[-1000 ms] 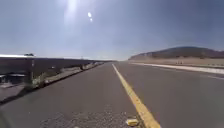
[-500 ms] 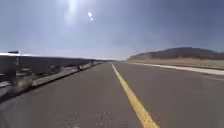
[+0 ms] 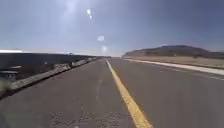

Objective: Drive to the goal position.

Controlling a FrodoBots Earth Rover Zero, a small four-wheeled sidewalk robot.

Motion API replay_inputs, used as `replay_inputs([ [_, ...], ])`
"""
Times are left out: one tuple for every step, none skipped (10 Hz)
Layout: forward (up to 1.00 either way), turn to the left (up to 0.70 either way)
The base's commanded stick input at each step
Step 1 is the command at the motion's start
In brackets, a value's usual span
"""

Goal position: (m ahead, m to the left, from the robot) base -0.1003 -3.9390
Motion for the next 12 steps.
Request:
replay_inputs([
  [0.85, 0.0],
  [0.85, 0.0],
  [0.85, 0.0],
  [0.85, 0.0],
  [0.85, 0.0],
  [0.85, 0.0],
  [0.85, 0.0],
  [0.85, 0.0],
  [0.85, 0.0],
  [0.85, 0.0],
  [0.85, 0.0],
  [0.85, 0.0],
])
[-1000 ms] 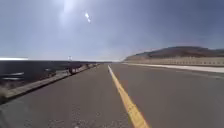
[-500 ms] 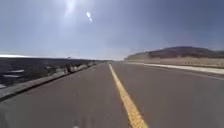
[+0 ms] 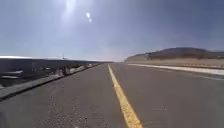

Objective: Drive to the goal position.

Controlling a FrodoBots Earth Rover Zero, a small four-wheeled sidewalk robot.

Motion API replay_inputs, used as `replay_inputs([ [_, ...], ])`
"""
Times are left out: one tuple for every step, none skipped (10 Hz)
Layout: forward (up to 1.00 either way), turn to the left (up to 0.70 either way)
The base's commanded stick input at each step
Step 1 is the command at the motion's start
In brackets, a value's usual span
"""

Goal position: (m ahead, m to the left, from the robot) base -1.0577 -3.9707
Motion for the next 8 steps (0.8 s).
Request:
replay_inputs([
  [0.85, 0.0],
  [0.85, 0.0],
  [0.85, 0.0],
  [0.85, 0.0],
  [0.85, 0.0],
  [0.85, 0.0],
  [0.85, 0.0],
  [0.85, 0.34],
])
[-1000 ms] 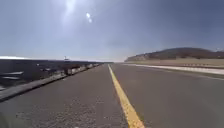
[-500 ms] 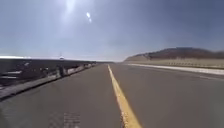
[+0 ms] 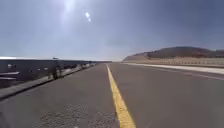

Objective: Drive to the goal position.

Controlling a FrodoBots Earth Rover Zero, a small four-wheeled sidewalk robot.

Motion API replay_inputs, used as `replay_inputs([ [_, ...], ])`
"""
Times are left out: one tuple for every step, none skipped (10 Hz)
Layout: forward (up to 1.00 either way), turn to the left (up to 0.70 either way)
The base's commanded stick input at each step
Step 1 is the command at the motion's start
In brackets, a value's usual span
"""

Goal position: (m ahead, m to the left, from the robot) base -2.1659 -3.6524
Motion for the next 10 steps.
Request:
replay_inputs([
  [0.85, 0.34],
  [0.85, 0.09],
  [0.85, 0.02],
  [0.85, 0.0],
  [0.85, 0.0],
  [0.85, 0.0],
  [0.85, 0.0],
  [0.85, 0.0],
  [0.85, 0.0],
  [0.85, 0.0],
])
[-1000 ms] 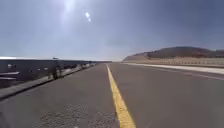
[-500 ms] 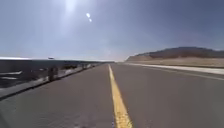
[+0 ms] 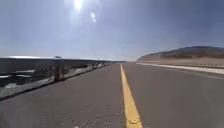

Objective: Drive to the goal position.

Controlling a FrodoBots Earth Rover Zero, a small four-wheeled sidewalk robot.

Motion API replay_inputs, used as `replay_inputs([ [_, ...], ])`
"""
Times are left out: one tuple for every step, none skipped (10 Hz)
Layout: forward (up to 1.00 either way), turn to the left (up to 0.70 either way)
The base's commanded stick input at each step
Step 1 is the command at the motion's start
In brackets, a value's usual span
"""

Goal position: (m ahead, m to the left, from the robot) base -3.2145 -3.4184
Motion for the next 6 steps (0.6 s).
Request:
replay_inputs([
  [0.85, 0.0],
  [0.85, 0.0],
  [0.85, 0.0],
  [0.85, 0.0],
  [0.85, 0.0],
  [0.85, 0.0],
])
